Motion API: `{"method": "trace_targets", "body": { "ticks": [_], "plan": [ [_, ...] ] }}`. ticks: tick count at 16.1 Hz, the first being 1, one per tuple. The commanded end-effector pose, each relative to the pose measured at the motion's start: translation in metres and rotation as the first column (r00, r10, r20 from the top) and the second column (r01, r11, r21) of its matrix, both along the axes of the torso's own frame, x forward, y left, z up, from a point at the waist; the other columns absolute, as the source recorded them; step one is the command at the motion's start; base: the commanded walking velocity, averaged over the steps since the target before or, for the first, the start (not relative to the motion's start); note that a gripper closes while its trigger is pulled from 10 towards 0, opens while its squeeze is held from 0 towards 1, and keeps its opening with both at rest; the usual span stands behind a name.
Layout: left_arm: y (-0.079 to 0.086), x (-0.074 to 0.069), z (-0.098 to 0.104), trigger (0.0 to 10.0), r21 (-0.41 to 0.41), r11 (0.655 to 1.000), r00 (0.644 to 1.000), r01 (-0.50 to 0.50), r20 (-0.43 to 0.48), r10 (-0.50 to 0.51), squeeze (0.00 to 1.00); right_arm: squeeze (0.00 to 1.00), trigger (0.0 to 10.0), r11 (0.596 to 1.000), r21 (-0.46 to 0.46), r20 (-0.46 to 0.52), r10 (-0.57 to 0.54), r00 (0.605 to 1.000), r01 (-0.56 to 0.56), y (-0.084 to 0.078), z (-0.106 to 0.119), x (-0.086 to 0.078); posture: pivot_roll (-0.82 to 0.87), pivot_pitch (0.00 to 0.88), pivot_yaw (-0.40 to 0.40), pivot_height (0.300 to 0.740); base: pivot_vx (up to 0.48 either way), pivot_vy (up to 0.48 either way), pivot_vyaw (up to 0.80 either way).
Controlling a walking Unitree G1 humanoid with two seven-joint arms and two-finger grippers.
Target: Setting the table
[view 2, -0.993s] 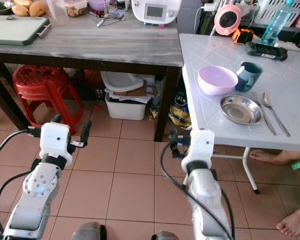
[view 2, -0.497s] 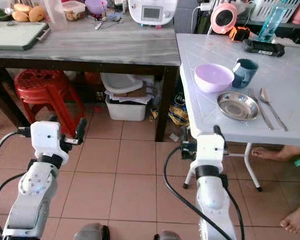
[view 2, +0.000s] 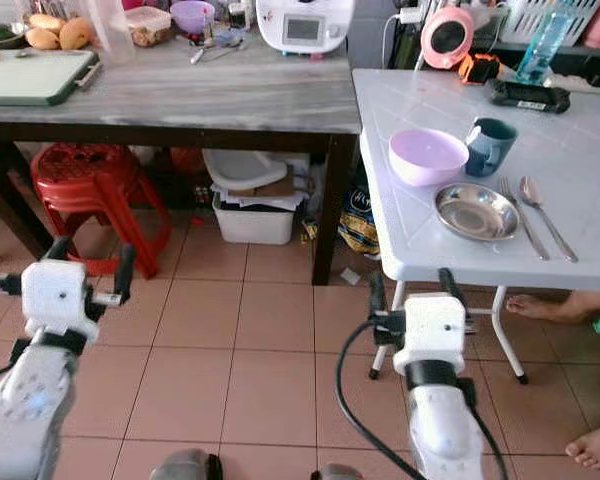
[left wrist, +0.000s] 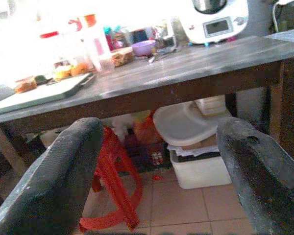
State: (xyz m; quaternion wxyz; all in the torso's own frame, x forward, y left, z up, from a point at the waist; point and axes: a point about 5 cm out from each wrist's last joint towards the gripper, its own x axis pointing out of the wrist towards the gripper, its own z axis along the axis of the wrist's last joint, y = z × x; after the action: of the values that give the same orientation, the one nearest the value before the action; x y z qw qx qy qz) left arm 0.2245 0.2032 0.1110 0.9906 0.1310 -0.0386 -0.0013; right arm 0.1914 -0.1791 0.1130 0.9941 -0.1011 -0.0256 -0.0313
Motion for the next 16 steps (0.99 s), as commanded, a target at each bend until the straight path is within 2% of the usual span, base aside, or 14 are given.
{"method": "trace_targets", "body": {
  "ticks": [1,3,4,6,7,8,9,11,12,13,14,16],
  "plan": [
    [0.004,-0.004,0.003,10.0,0.005,1.000,1.000,0.016,-0.006,-0.015,0.00,0.00,10.0,1.000,-0.014,0.006,-0.016,1.000,0.016,-0.006,0.004,-0.003,-0.01,0.000,0.009,0.740,0.000,0.000,0.00],
    [0.007,-0.010,0.001,10.0,0.006,1.000,1.000,0.005,-0.019,-0.005,0.00,0.00,10.0,0.999,-0.018,-0.027,-0.044,0.999,0.044,-0.013,0.001,-0.012,-0.01,0.000,0.013,0.740,0.000,0.000,0.00],
    [0.004,-0.008,0.002,10.0,0.035,0.999,1.000,-0.007,0.010,0.007,0.00,0.00,10.0,0.998,0.000,-0.044,-0.063,0.997,0.063,-0.013,-0.003,-0.016,-0.01,0.000,0.013,0.740,0.000,0.000,0.00],
    [-0.004,-0.003,0.001,10.0,0.023,1.000,1.000,0.012,0.008,-0.012,0.00,0.00,10.0,0.997,0.049,-0.031,-0.062,0.998,0.063,-0.006,-0.002,-0.012,-0.02,0.000,0.015,0.740,0.000,0.000,0.00],
    [-0.013,-0.003,-0.005,10.0,-0.029,0.996,0.995,0.082,-0.062,-0.083,0.00,0.00,10.0,0.995,0.071,-0.042,-0.065,0.997,0.068,-0.004,-0.004,-0.011,-0.02,0.000,0.016,0.740,0.000,0.000,0.00],
    [-0.016,-0.003,-0.009,10.0,-0.060,0.993,0.990,0.106,-0.092,-0.111,0.00,0.00,10.0,0.993,0.090,-0.054,-0.071,0.996,0.075,-0.003,-0.006,-0.011,-0.02,0.000,0.018,0.740,0.000,0.000,0.00],
    [-0.017,-0.003,-0.010,10.0,-0.068,0.991,0.988,0.113,-0.099,-0.120,0.00,0.00,10.0,0.992,0.097,-0.057,-0.071,0.996,0.076,-0.003,-0.007,-0.011,-0.02,0.000,0.018,0.740,0.000,0.000,0.00],
    [-0.020,-0.005,-0.017,10.0,-0.121,0.985,0.977,0.126,-0.156,-0.144,0.00,0.00,10.0,0.976,0.201,-0.107,-0.070,0.992,0.090,0.003,-0.015,-0.013,-0.02,0.000,0.025,0.740,0.000,0.000,0.00],
    [-0.021,-0.005,-0.018,10.0,-0.123,0.983,0.973,0.139,-0.166,-0.158,0.00,0.00,10.0,0.976,0.199,-0.108,-0.066,0.992,0.086,0.003,-0.015,-0.014,-0.02,0.000,0.027,0.740,0.000,0.000,0.00],
    [-0.022,-0.005,-0.020,10.0,-0.135,0.981,0.970,0.136,-0.184,-0.160,0.00,0.00,10.0,0.974,0.206,-0.112,-0.068,0.991,0.091,0.002,-0.016,-0.013,-0.02,0.000,0.028,0.740,0.000,0.000,0.00],
    [-0.021,-0.002,-0.030,10.0,-0.195,0.975,0.953,0.107,-0.259,-0.156,0.00,0.00,10.0,0.973,0.214,-0.112,-0.066,0.992,0.089,0.003,-0.015,-0.012,-0.01,0.000,0.029,0.740,0.000,0.000,0.00],
    [-0.018,0.000,-0.034,10.0,-0.239,0.968,0.948,0.073,-0.284,-0.141,0.00,0.00,10.0,0.972,0.218,-0.108,-0.065,0.992,0.087,0.003,-0.015,-0.009,-0.01,0.000,0.033,0.740,0.000,0.000,0.00]
  ]
}}
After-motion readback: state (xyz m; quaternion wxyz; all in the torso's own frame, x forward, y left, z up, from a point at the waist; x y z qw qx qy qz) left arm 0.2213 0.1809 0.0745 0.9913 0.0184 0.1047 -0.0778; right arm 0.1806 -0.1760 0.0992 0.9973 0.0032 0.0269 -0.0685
